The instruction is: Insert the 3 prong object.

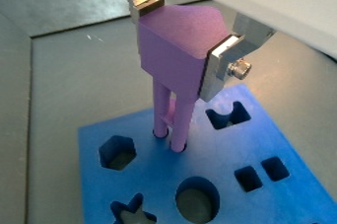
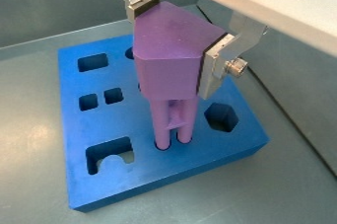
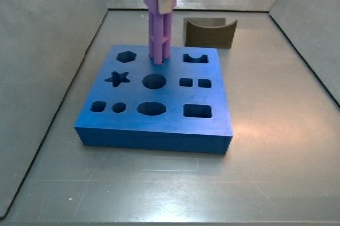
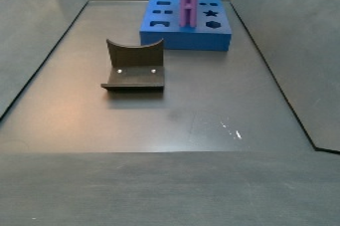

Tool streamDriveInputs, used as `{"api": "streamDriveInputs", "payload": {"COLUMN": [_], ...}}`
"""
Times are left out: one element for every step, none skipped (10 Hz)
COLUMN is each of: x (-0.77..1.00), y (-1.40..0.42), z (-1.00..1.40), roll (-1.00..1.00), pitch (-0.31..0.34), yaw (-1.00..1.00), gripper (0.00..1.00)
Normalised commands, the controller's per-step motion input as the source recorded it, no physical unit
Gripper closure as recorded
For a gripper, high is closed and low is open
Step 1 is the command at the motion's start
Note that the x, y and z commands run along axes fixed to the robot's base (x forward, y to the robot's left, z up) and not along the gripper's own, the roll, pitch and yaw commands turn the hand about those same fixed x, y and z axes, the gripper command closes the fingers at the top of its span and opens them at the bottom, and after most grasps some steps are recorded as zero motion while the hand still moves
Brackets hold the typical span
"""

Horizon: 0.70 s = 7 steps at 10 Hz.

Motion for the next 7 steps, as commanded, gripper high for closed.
{"api": "streamDriveInputs", "payload": {"x": [0.0, 0.0, 0.0, -0.01, 0.0, 0.0, 0.0], "y": [0.0, 0.0, 0.0, 0.04, 0.0, 0.0, 0.0], "z": [-0.49, -0.52, -0.57, -0.59, -0.54, -0.38, 0.0], "roll": [-0.07, -0.05, -0.04, -0.07, -0.02, 0.0, 0.0], "pitch": [-0.196, -0.199, -0.22, -0.231, -0.166, -0.103, 0.0], "yaw": [-0.07, 0.0, 0.03, 0.08, 0.03, 0.0, 0.0], "gripper": [1.0, 1.0, 1.0, 1.0, 1.0, 1.0, 1.0]}}
